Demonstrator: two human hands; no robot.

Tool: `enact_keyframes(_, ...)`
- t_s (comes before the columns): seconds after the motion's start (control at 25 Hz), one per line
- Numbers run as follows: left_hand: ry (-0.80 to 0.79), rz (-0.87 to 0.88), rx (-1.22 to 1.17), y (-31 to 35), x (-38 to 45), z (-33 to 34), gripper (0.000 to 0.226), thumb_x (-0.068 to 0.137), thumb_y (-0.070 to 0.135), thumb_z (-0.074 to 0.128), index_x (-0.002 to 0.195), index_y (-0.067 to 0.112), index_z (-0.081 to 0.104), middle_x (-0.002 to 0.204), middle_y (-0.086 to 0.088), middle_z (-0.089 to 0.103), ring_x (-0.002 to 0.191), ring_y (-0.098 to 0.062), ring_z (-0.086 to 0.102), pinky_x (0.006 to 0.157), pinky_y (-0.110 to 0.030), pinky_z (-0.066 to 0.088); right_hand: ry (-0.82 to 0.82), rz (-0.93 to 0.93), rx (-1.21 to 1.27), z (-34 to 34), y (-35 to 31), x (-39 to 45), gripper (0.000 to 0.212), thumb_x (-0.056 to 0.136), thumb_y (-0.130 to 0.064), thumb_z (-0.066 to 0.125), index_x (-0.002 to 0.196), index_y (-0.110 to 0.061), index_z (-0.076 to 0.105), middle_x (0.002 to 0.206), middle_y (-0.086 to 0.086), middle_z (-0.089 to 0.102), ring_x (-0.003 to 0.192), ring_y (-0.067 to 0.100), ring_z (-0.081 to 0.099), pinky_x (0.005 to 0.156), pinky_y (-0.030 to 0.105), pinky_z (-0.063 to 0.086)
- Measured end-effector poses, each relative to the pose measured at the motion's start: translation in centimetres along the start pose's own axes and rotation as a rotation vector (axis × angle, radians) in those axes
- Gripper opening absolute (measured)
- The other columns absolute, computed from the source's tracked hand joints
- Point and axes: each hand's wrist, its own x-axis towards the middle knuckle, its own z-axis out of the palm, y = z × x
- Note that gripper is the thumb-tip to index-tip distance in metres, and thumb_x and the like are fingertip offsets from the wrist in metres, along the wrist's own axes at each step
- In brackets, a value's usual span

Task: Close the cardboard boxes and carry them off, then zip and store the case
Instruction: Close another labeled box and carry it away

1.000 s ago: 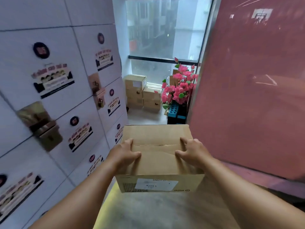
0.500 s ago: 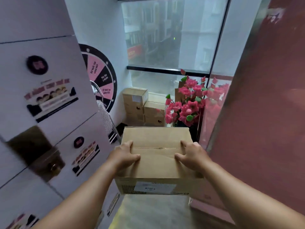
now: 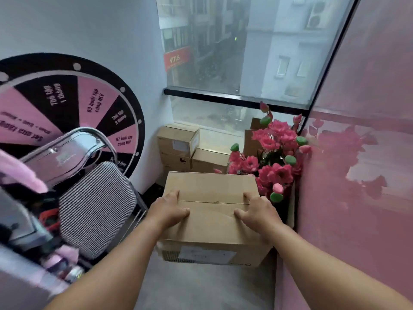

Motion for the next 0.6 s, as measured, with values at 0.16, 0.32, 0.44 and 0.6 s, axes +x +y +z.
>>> enact_keyframes(0.16, -0.026, -0.01, 0.002, 1.7, 10.6, -2.1, 0.07, 0.084, 0.051, 0.063, 0.143, 0.02, 0.042, 0.138, -0.01, 0.057, 0.124, -0.032, 0.054, 0.097, -0.034, 0.044, 0.015, 0.016, -0.02, -1.4, -1.6, 9.4, 0.062, 0.08, -0.059, 0.064, 0.132, -0.027, 0.053, 0.119, 0.014, 0.055, 0.107, 0.035, 0.059, 0.09, 0.042, 0.049)
enact_keyframes(0.32, -0.079, -0.021, 0.016, 3.4, 21.6, -3.3, 0.07, 0.083, 0.051, 0.062, 0.143, 0.022, 0.041, 0.138, -0.007, 0.057, 0.124, -0.031, 0.054, 0.096, -0.033, 0.043, 0.003, 0.032, -0.007, -2.0, -2.1, 19.4, 0.062, 0.084, -0.057, 0.065, 0.135, -0.024, 0.052, 0.12, 0.015, 0.056, 0.109, 0.034, 0.058, 0.092, 0.042, 0.048)
enact_keyframes(0.44, -0.095, -0.034, 0.021, 4.6, 29.2, -4.2, 0.072, 0.081, 0.05, 0.064, 0.145, 0.024, 0.04, 0.139, -0.007, 0.056, 0.125, -0.03, 0.054, 0.093, -0.031, 0.042, -0.026, 0.017, 0.014, -2.6, -2.4, 27.0, 0.062, 0.085, -0.055, 0.065, 0.136, -0.023, 0.051, 0.121, 0.014, 0.056, 0.108, 0.033, 0.058, 0.092, 0.042, 0.05)
enact_keyframes(0.6, -0.104, -0.061, -0.038, 6.9, 40.2, -6.6, 0.079, 0.08, 0.047, 0.068, 0.15, 0.024, 0.037, 0.145, -0.005, 0.053, 0.131, -0.026, 0.05, 0.1, -0.029, 0.039, -0.042, -0.032, -0.004, -4.9, -3.6, 39.2, 0.06, 0.085, -0.054, 0.064, 0.134, -0.022, 0.052, 0.119, 0.013, 0.058, 0.11, 0.032, 0.058, 0.091, 0.04, 0.049)
